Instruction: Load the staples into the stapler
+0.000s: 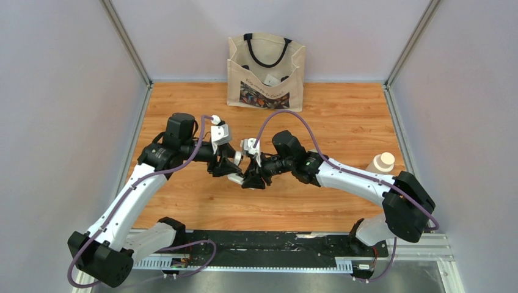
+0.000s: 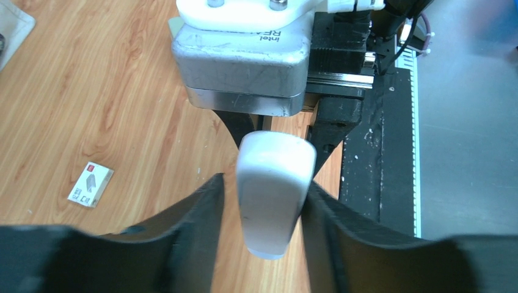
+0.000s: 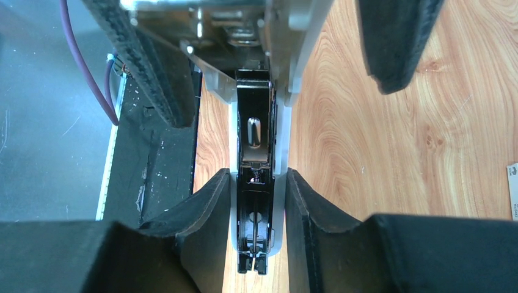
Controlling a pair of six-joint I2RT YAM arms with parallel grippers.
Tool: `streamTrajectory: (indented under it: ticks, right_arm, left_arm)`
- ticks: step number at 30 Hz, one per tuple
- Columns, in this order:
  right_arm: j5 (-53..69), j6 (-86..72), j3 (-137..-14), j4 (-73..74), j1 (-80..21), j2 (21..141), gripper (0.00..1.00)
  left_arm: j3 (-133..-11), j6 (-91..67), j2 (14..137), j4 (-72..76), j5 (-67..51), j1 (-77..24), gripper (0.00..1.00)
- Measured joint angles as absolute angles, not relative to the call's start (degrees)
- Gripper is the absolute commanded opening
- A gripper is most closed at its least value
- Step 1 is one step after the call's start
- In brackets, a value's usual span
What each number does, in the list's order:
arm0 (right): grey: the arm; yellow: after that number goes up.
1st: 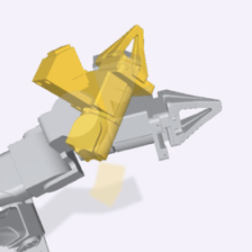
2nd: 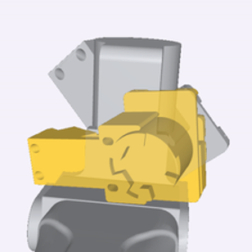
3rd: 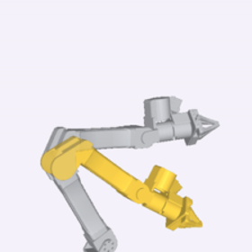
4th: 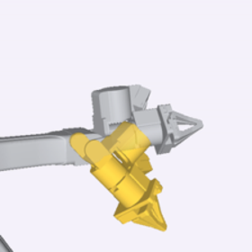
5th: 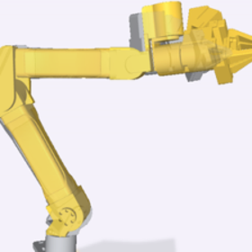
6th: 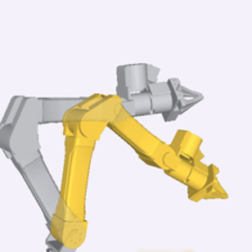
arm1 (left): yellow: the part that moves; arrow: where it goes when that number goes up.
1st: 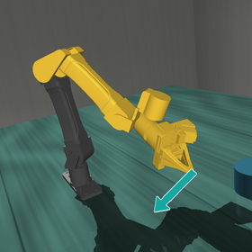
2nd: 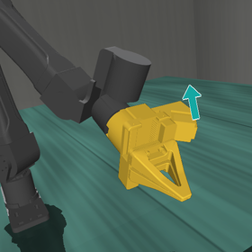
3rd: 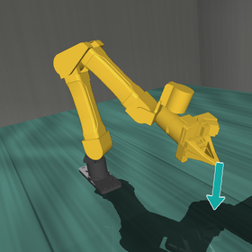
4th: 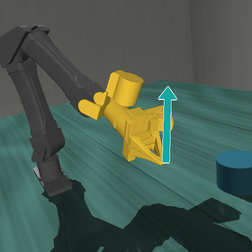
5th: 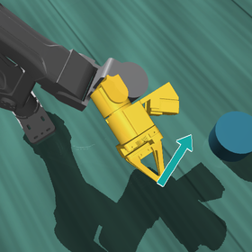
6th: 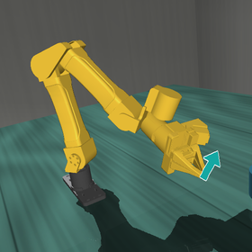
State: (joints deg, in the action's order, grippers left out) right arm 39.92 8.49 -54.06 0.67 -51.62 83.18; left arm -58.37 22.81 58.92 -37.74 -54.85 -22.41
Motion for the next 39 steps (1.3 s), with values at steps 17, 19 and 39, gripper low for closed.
streamTrajectory:
  ticks: [17,19,39]
  right_arm:
    - [39.0,9.1,-54.06,3.38,-51.75,83.18,0.15]
    - [37.17,9.1,-54.06,3.62,-51.81,83.2,0.15]
    - [15.03,7.07,-62.87,5.89,-52.47,97.12,0.15]
  left_arm:
    - [-57.69,21.71,57.34,-36.14,-52.75,-21.91,0.82]
    - [-57.69,21.23,56.4,-36.05,-51.79,-20.64,0.82]
    - [-53.63,24.58,35.05,-50.41,-26.0,2.13,0.84]
